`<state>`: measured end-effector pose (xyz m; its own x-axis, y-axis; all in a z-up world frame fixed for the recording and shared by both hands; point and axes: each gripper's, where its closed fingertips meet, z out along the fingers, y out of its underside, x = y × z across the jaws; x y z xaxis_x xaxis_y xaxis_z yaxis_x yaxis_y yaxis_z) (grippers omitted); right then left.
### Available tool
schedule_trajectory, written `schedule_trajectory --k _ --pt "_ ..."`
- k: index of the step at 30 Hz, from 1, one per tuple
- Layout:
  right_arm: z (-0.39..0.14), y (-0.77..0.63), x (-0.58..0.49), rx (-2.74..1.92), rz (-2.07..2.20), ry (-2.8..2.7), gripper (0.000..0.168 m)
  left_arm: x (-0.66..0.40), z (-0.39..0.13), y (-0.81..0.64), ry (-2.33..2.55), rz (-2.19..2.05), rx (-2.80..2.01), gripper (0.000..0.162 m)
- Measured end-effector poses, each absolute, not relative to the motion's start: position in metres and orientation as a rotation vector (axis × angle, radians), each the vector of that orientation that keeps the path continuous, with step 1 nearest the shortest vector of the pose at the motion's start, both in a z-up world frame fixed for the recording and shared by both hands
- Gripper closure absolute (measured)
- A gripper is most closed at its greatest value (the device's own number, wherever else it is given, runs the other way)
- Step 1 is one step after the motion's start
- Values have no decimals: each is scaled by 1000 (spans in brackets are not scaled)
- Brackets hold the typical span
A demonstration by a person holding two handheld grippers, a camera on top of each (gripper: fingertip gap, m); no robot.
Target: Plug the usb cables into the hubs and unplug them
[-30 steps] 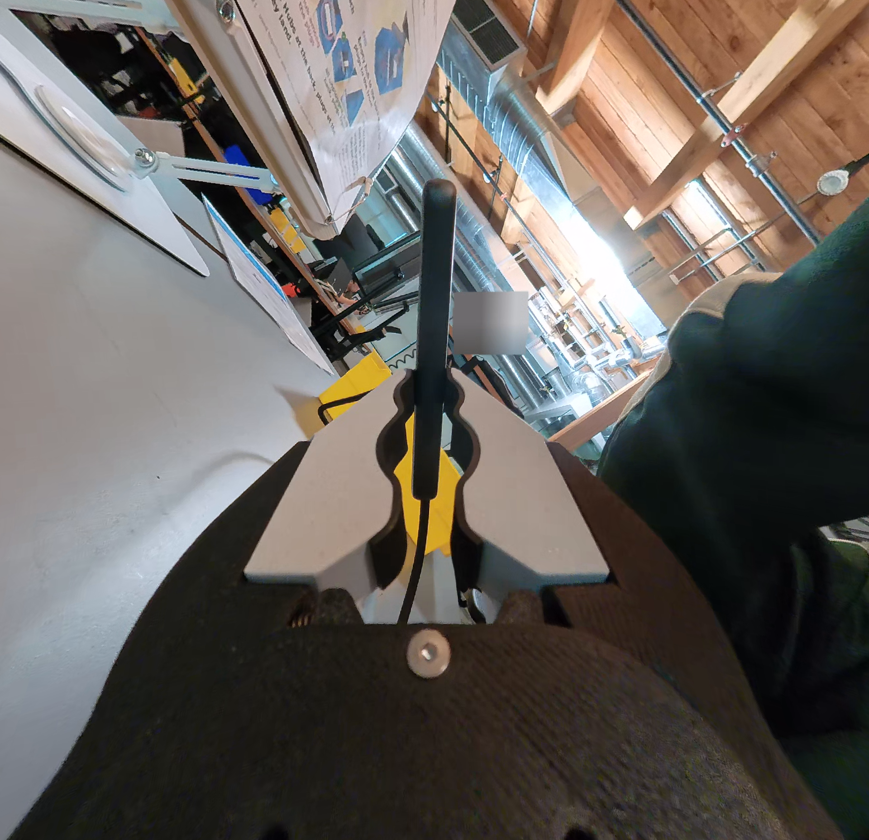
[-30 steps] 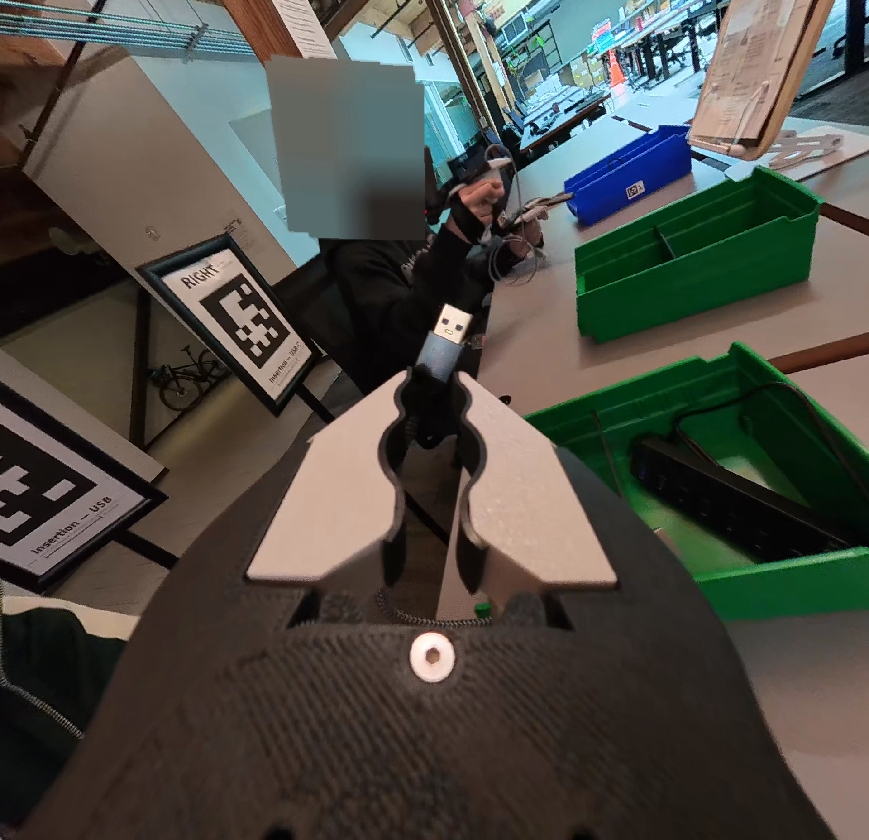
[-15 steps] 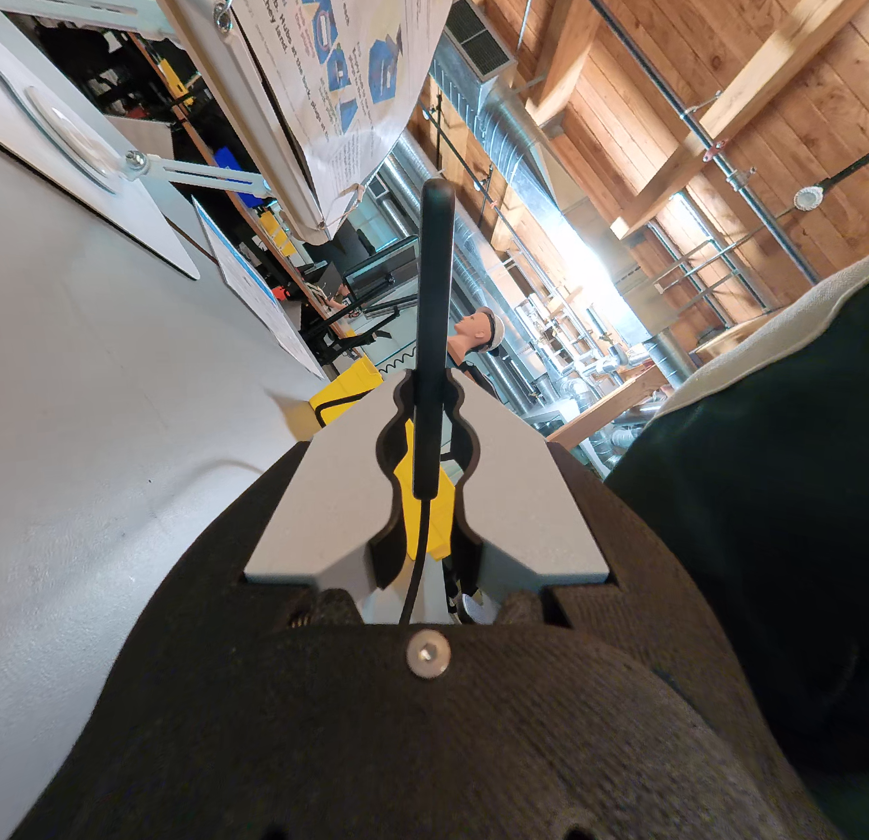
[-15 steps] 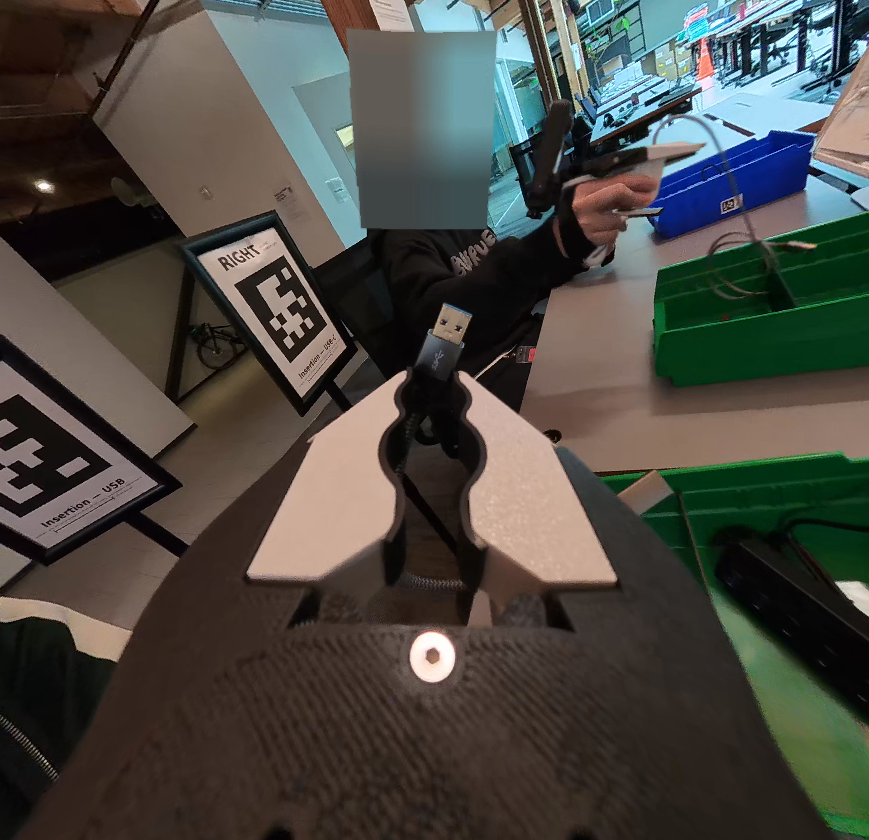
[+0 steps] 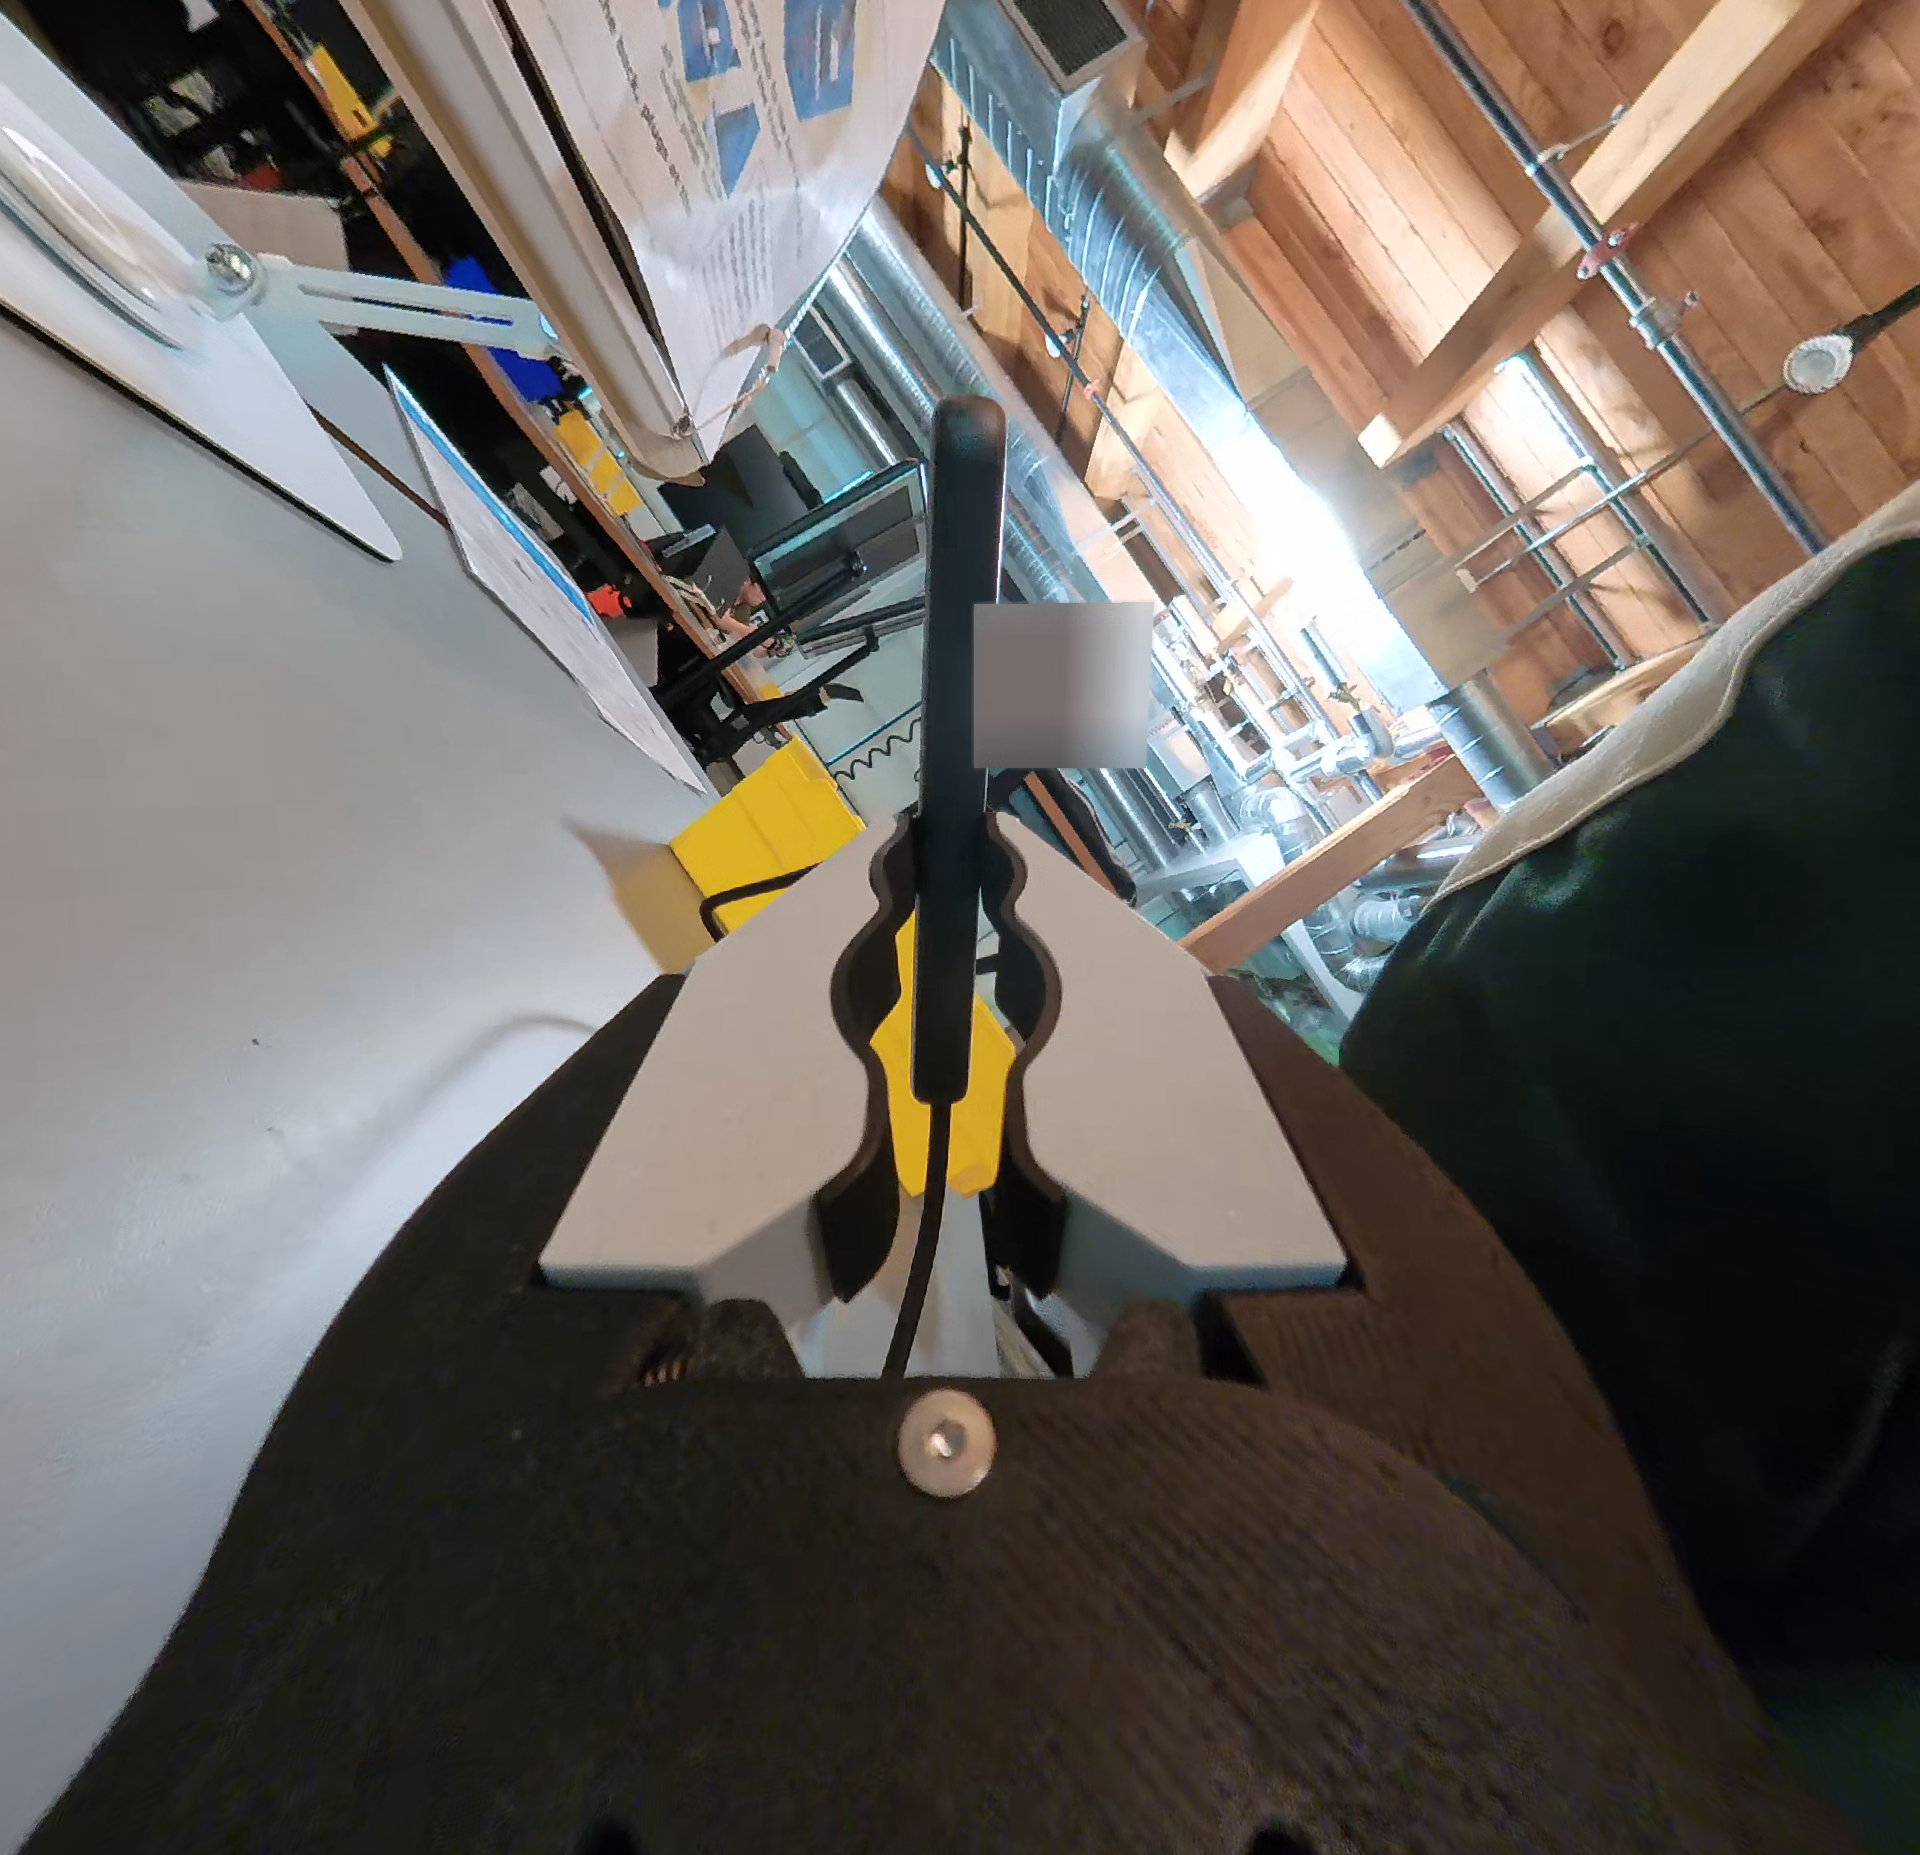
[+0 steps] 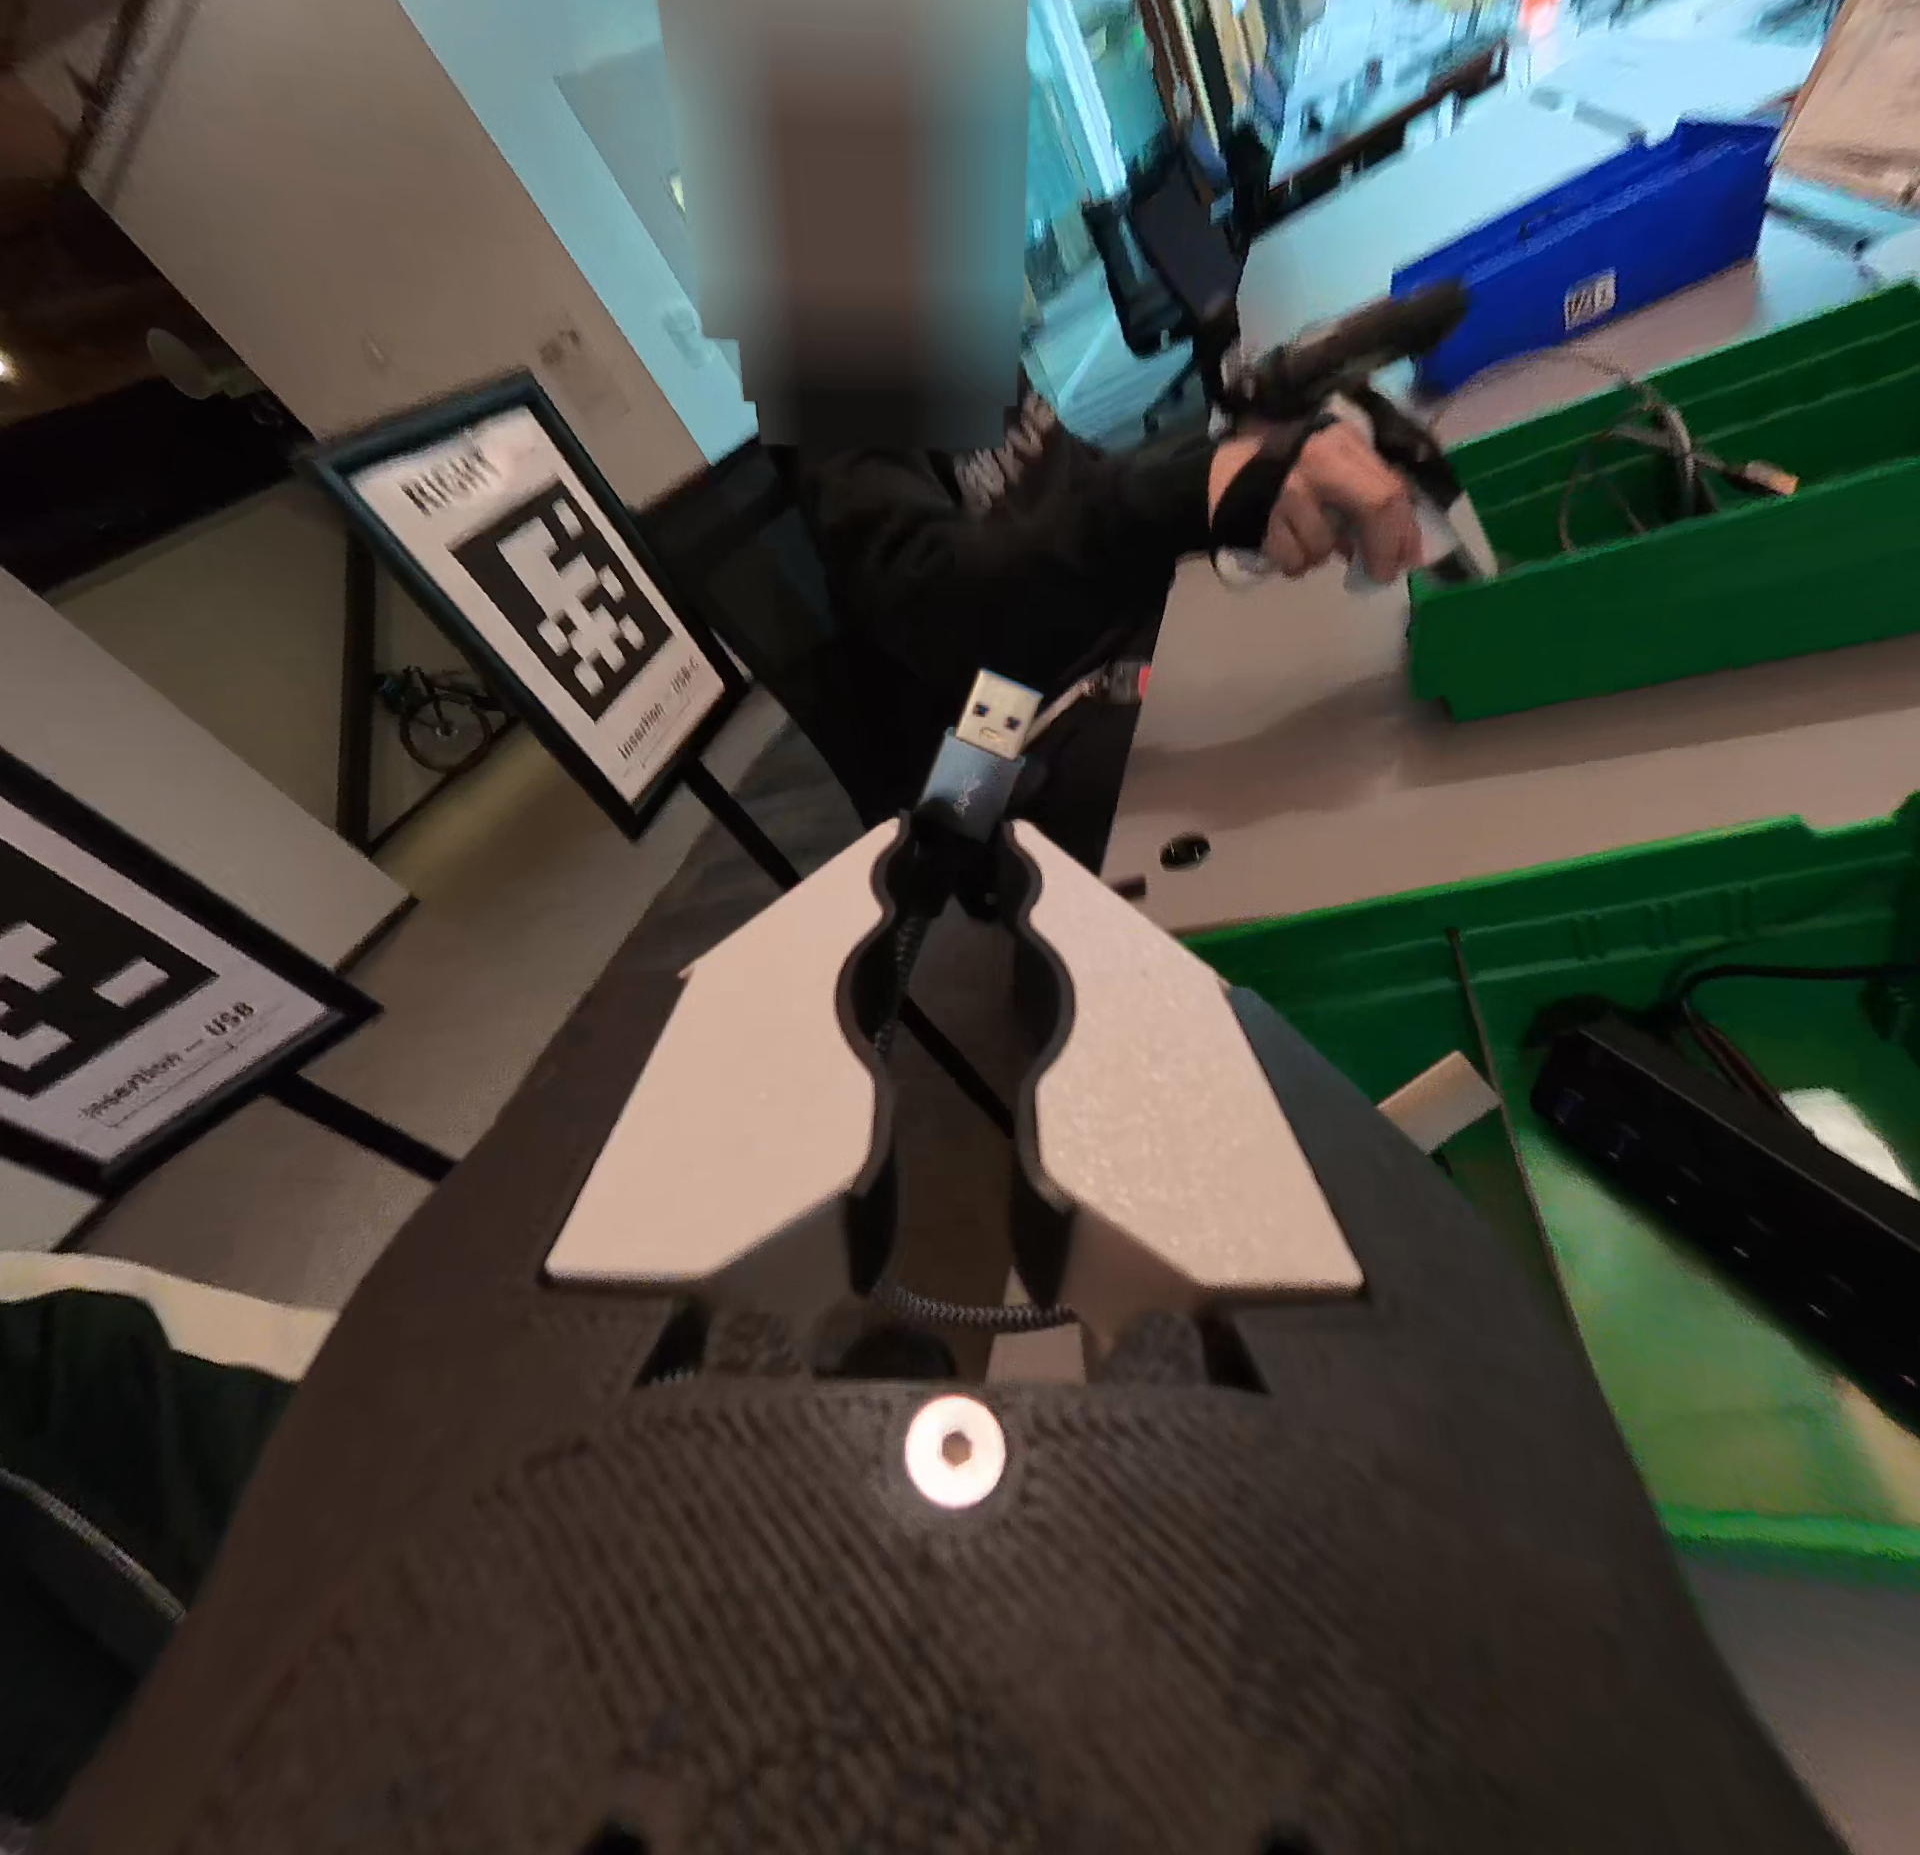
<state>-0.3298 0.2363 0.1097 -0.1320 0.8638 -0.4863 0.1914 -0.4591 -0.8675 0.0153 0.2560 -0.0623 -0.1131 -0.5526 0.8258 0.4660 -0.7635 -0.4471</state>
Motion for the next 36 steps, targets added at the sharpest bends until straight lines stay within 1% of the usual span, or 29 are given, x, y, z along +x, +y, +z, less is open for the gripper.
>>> schedule_trajectory --k 11,15,16,20,23,27,33,36 --pt "-20 232 -373 -1880 1211 -1562 154 17 -63 255 102 -1951 -1487 153" --pt "-53 230 -382 -1961 1144 -1625 153 16 -62 255 101 -1952 -1485 153" --pt "-59 229 -383 -1982 1142 -1633 152 16 -62 255 100 -1952 -1484 153" --pt "-67 221 -377 -2005 1146 -1674 141 16 -62 255 101 -1949 -1485 153" --pt "-74 221 -356 -1997 1027 -1741 137 17 -65 256 89 -1955 -1516 153" --pt "-84 220 -312 -1919 770 -1895 140 17 -63 257 36 -2014 -1497 153" --pt "-86 222 -264 -1942 596 -1966 152 49 -68 233 10 -2149 -1570 153" --pt "-97 226 -239 -1995 511 -2008 151 73 -65 211 66 -2212 -1584 153"
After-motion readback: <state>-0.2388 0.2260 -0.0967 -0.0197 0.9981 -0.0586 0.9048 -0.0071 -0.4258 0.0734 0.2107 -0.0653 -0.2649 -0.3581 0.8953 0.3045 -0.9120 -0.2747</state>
